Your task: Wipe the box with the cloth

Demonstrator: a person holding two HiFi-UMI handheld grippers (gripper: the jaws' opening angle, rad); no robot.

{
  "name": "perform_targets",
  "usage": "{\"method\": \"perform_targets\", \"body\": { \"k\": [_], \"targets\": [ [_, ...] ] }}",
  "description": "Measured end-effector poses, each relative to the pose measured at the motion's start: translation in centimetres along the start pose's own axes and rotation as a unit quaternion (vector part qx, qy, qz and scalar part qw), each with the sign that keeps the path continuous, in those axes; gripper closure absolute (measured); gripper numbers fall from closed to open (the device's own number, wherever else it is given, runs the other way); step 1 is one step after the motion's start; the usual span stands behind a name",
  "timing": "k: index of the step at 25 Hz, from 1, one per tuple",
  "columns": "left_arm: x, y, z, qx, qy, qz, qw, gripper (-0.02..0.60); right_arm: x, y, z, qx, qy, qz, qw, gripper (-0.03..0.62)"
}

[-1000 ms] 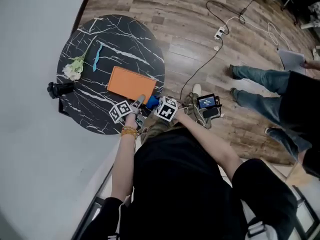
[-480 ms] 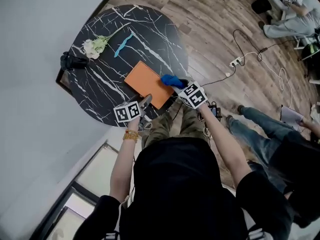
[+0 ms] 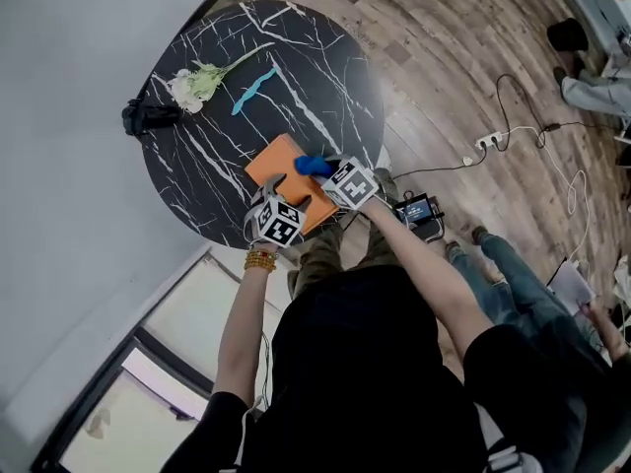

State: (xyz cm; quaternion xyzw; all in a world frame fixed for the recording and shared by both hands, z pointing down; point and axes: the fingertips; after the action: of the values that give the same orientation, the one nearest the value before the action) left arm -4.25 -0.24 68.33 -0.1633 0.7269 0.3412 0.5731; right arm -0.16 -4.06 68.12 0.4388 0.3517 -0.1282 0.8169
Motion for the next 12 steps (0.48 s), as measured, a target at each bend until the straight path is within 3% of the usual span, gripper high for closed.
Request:
{"method": "perform_targets", "body": {
  "k": [7, 12],
  "targets": [
    [0.0, -0.3, -1.1, 0.034, -0.019, -0.056, 0.9977, 0.249, -6.1, -10.6, 3.9, 0.033, -0.057, 0.037, 0.997, 0.510],
    [-0.2, -1.0, -0.9, 0.060, -0.024, -0.070, 0.9955, 0.270, -3.8, -6.5, 2.0, 0.045, -0.077, 0.016, 0.996, 0.511]
  ]
}}
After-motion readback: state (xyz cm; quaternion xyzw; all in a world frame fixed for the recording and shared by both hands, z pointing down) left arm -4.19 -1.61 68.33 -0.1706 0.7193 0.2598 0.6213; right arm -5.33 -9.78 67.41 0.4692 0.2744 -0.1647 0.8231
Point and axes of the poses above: the fingertips, and each gripper's own axes: x backward along the fingers, z to its right, y out of its underside, and after that the axes turned 12 degrees about x, right-handed
